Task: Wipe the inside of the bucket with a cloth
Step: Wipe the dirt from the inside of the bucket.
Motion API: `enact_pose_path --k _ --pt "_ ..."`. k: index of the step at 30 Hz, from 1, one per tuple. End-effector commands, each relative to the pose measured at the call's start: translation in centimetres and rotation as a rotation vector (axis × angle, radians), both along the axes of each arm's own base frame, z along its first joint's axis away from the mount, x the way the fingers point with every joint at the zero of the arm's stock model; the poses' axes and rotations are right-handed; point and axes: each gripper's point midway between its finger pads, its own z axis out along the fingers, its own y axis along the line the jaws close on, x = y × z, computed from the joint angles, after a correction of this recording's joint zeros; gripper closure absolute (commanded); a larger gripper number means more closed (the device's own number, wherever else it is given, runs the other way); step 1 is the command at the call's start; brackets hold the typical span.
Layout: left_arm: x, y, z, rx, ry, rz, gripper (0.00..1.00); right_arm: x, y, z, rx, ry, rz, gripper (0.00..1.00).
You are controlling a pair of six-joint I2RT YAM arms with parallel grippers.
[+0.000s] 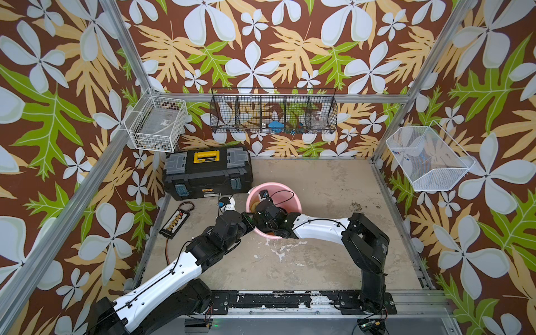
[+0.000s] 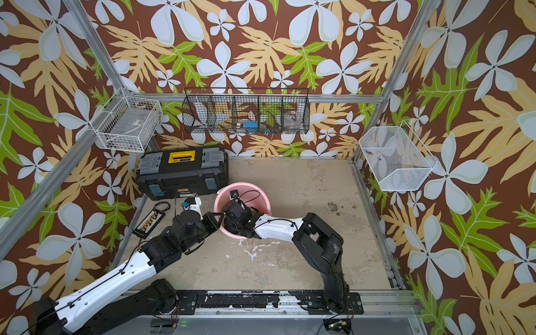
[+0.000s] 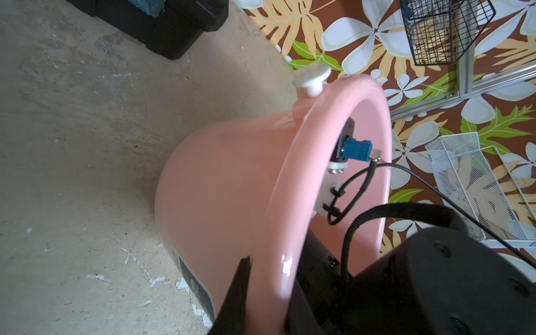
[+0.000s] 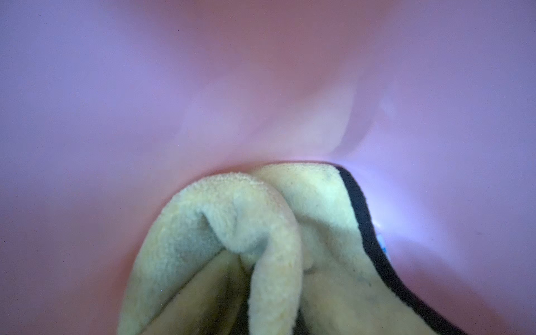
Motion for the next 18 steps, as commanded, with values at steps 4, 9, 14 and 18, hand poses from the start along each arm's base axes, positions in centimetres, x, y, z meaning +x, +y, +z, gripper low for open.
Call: enact_pose_path --k 4,9,14,18 --pt "-2.5 -4.6 5.7 -0.315 -0.024 -0.22 1.0 3.5 -1.7 3.8 0.041 -0.252 -0.165 1.0" --pt "-3.0 -4.5 5.7 -0.327 -0.012 -0.233 1.0 4.1 -2.7 4.9 0.048 -0.316 -0.219 1.0" --pt "-3.2 -4.3 4.5 -0.314 0.005 -0.225 1.0 4.0 -2.4 7.9 0.117 -0.375 -0.191 1.0" --pt "-3.2 -4.4 3.5 -0.318 0.019 -0.224 1.0 3.8 -2.3 10.4 0.172 -0.415 -0.175 1.0"
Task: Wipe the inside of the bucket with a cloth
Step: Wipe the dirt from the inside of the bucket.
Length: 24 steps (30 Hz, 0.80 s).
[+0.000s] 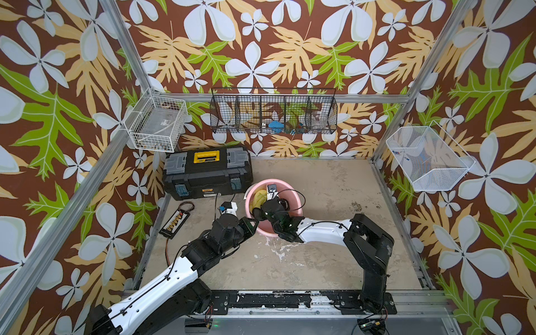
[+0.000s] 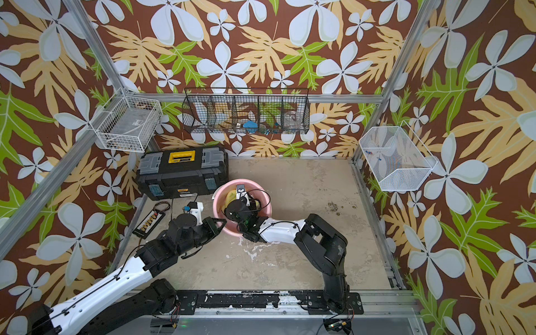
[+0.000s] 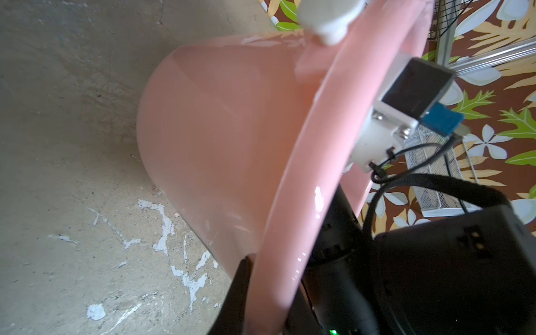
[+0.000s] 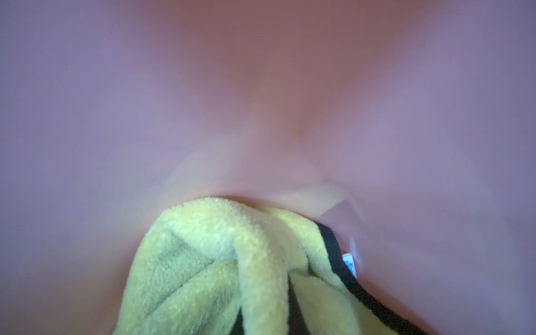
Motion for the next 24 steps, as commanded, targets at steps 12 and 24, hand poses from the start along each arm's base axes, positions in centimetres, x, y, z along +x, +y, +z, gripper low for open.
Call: enact_pose_path --k 12,24 --pt "-1.1 -3.5 2.0 -0.171 -0.019 -0.159 1.0 -1.0 2.6 7.4 0.193 -0.119 0.167 1.0" --pt "-0.1 -3.1 1.4 -0.126 -0.024 -0.116 1.0 -3.1 1.2 7.7 0.14 -0.109 0.224 1.0"
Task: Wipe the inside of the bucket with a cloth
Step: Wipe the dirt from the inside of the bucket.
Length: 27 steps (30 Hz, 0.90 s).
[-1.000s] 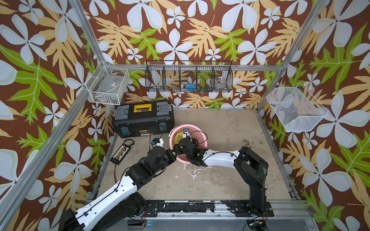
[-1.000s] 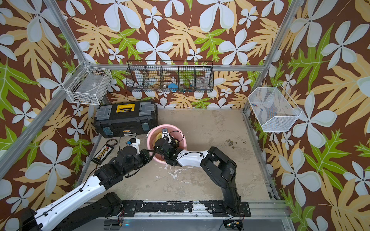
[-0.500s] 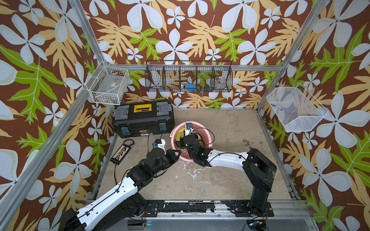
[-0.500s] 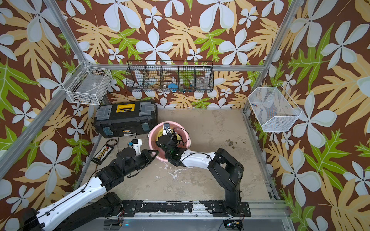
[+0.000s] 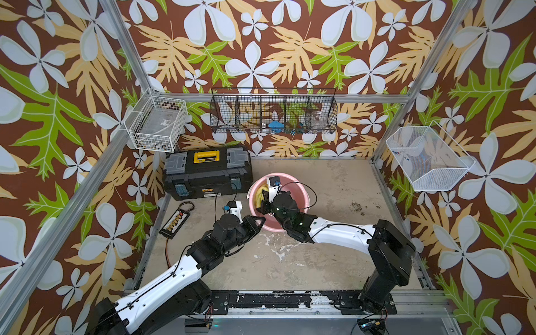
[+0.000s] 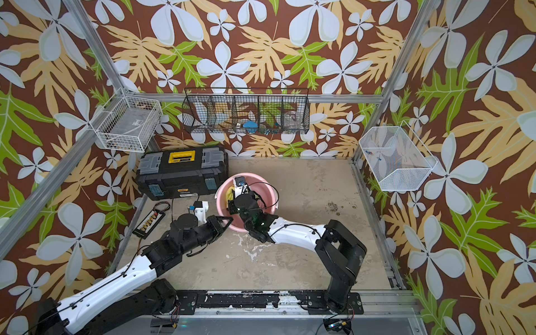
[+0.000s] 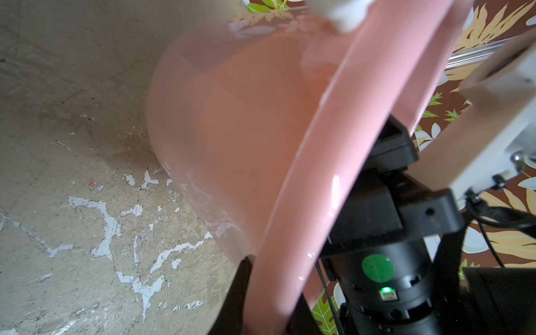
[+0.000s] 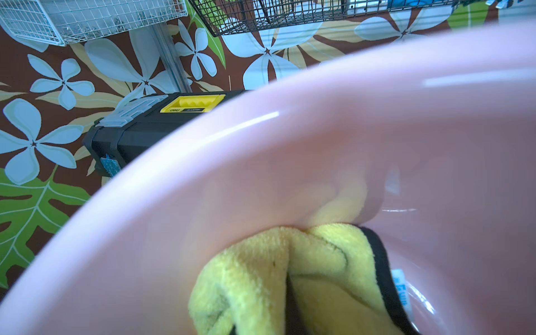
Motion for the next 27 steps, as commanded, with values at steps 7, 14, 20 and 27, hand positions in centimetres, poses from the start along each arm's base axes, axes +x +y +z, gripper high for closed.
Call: enact_pose_path --k 7,14,20,27 --pt "-1.1 -0.8 0.1 0.002 -0.004 -0.085 1.0 1.8 -5.3 4.0 -0.046 -0.139 -0.188 1.0" --pt "-0.8 -0.2 -0.9 0.055 0.008 -0.061 1.0 1.4 -8.7 8.1 -0.067 -0.219 -0.299 1.0" --pt "-0.5 -0.6 -2.3 0.097 0.035 -0.081 1.0 0.0 -9.6 11.4 0.01 -0.264 -0.264 1.0" --pt "-0.1 0.1 -3.3 0.119 0.053 -0.061 1.0 -1.7 -12.3 16.6 0.104 -0.34 -0.304 1.0"
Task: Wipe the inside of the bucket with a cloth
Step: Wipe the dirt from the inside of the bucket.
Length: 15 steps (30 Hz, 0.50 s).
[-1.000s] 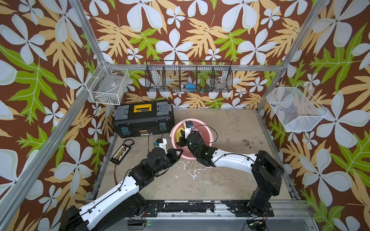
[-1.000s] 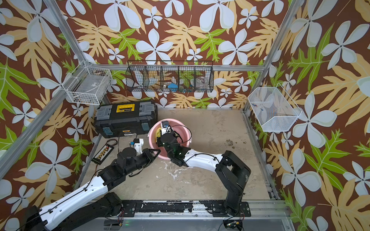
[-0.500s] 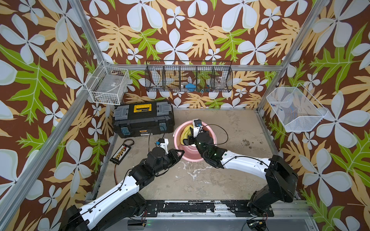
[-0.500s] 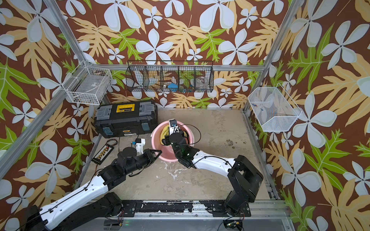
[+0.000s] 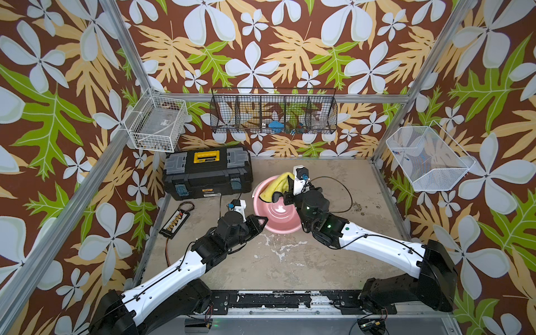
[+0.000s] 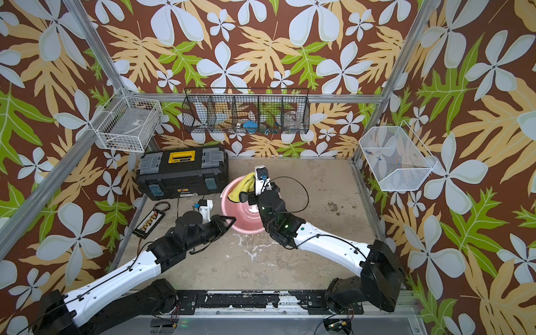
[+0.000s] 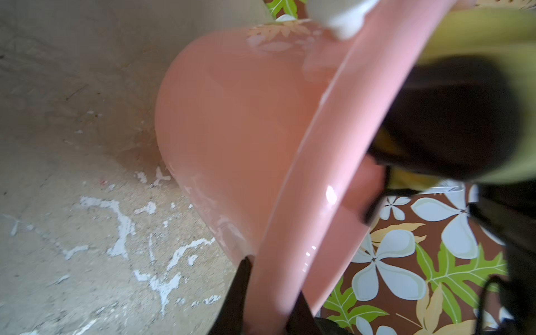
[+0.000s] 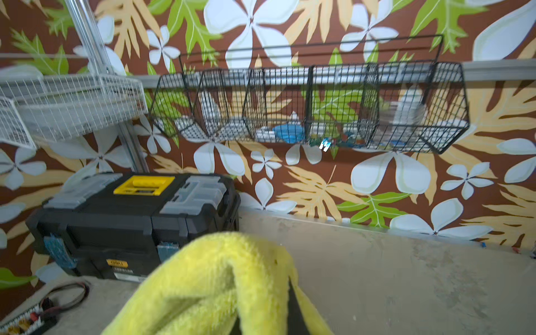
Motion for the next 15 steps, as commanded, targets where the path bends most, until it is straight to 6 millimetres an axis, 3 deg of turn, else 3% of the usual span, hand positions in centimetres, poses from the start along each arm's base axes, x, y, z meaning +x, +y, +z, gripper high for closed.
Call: enact_pose_path --k 1,4,9,15 --pt "0.0 0.5 -0.5 0.023 0.005 -0.008 1.0 -0.9 -2.0 4.4 0.07 -0.095 -0.048 1.0" --pt "0.4 0.7 0.2 0.017 -0.004 -0.001 1.0 -1.0 -4.0 6.1 0.031 -0.065 -0.133 1.0" --pt "1.2 1.0 1.8 0.027 -0.009 0.007 1.0 -0.9 -6.4 5.8 -0.069 0.042 -0.221 1.0" --pt "1.9 1.2 2.8 -0.011 0.037 0.0 1.0 -0.6 -11.2 5.8 -0.135 0.147 -0.347 1.0"
